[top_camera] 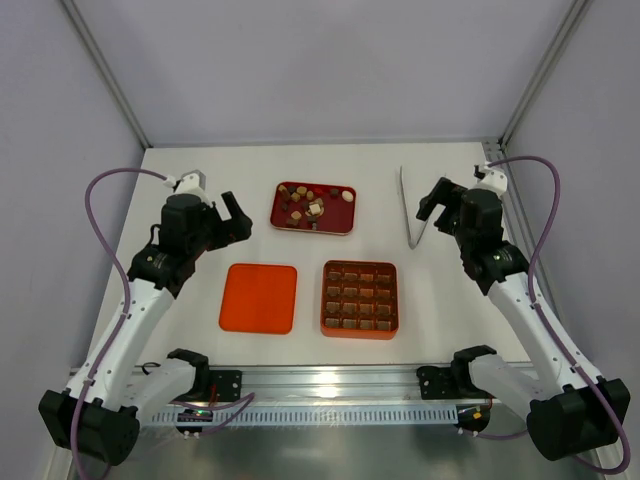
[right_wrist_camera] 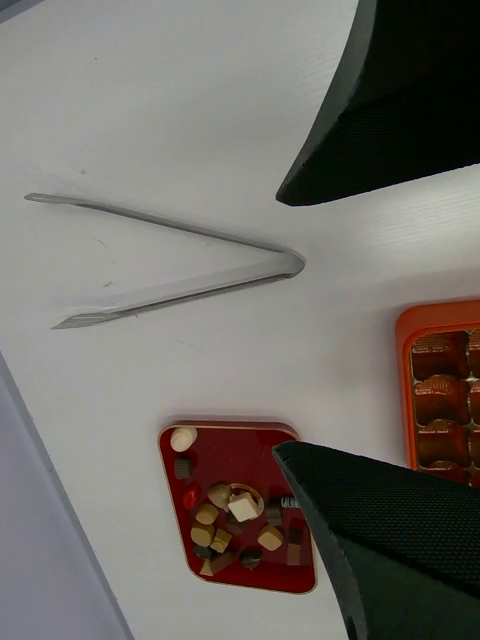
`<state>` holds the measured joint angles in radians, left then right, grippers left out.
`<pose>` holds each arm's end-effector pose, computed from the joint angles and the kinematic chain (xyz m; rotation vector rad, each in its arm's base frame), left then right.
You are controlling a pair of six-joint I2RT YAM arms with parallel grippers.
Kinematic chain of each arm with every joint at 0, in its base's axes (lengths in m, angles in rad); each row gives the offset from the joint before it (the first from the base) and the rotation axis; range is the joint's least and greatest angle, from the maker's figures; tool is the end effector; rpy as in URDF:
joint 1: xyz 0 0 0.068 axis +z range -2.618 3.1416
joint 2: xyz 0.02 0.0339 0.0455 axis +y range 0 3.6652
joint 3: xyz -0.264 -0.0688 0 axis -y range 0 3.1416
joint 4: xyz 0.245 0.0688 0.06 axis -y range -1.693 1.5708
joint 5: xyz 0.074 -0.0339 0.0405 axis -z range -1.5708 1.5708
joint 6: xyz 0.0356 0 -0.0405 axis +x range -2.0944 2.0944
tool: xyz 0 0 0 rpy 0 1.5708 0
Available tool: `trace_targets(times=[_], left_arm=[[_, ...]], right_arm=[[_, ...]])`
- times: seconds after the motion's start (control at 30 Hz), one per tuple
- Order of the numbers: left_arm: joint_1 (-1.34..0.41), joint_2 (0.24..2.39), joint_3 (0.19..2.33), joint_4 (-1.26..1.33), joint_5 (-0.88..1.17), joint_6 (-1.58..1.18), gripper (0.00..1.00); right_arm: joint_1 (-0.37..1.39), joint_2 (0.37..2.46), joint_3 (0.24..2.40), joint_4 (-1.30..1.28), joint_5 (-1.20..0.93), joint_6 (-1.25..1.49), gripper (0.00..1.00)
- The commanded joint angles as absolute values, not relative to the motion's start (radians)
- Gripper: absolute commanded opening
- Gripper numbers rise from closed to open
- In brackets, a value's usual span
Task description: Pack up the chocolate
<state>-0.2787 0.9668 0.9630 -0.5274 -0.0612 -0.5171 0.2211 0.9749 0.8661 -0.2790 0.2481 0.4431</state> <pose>0.2022 -0.0556 0.3344 -0.2900 2.1083 -0.4118 0.2189 0.0402 0.3240 0.3772 1.9144 0.1966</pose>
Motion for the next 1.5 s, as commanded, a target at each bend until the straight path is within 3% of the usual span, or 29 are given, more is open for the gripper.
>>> trace_targets(times=[0.0, 0.37, 0.97, 1.47], left_arm=[[-0.276, 0.954, 0.965, -0.480, -0.091, -0.532, 1.00], [-0.276, 0.986, 0.973, -0.499, -0.040, -0.519, 1.00], [-0.276, 0.969, 0.940, -0.500, 0.018, -0.495, 1.00], [-0.276, 0.986, 0.936, -0.505, 0.028, -0.492, 1.00]], right_arm=[[0.222, 0.960, 0.916, -0.285, 0.282, 0.422, 1.00], [0.221, 1.089, 1.006, -0.354, 0.268, 0.374, 1.00], [0.132, 1.664, 1.307, -0.452, 0.150, 0.287, 0.99], [0.130, 1.943, 1.465, -0.524, 0.123, 0.247, 0.96]])
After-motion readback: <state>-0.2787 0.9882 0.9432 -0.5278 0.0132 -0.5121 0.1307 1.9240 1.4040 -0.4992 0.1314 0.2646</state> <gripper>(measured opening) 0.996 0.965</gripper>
